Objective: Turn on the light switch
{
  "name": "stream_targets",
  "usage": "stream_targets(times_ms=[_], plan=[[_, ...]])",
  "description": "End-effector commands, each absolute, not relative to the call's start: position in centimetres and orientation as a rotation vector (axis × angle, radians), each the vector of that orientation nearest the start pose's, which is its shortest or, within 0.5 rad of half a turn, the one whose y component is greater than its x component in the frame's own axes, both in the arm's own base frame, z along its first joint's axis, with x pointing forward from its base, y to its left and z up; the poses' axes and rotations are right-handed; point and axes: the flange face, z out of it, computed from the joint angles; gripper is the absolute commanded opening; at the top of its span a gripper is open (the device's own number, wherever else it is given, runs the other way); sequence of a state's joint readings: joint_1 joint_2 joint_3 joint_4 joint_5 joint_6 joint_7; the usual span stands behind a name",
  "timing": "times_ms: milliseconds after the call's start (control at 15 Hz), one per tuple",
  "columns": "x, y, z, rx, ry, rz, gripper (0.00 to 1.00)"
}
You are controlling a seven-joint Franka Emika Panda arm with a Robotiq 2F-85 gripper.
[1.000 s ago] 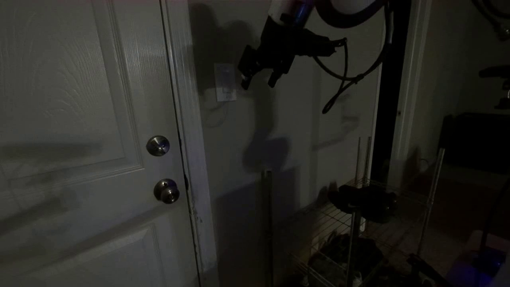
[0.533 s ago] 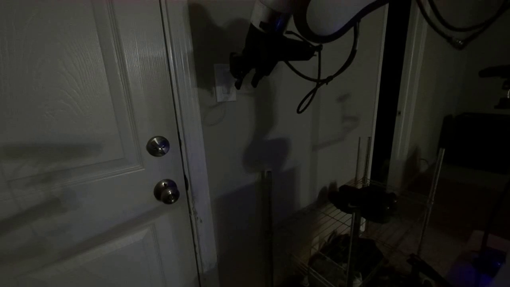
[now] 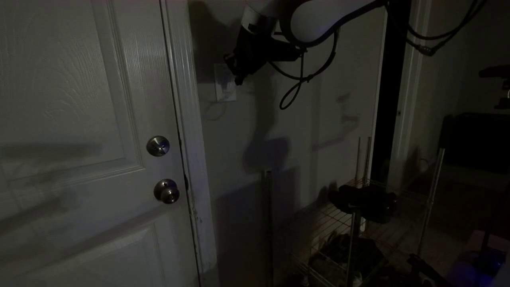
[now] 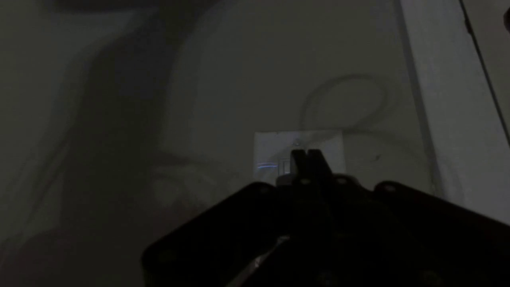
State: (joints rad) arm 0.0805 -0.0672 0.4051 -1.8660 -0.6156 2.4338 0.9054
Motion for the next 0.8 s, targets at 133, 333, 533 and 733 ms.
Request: stream_targets(times_ms=[133, 333, 533, 733], plan=[[54.3, 28.8, 62.1, -2.871, 0.133, -1.378, 0.0], [56.0, 28.7, 62.2, -2.87, 0.168, -1.426, 0.0], [57.4, 28.6, 62.2, -2.869, 0.192, -1.452, 0.0], [58.0, 28.7, 62.3, -2.869, 0.205, -1.46, 0.0]])
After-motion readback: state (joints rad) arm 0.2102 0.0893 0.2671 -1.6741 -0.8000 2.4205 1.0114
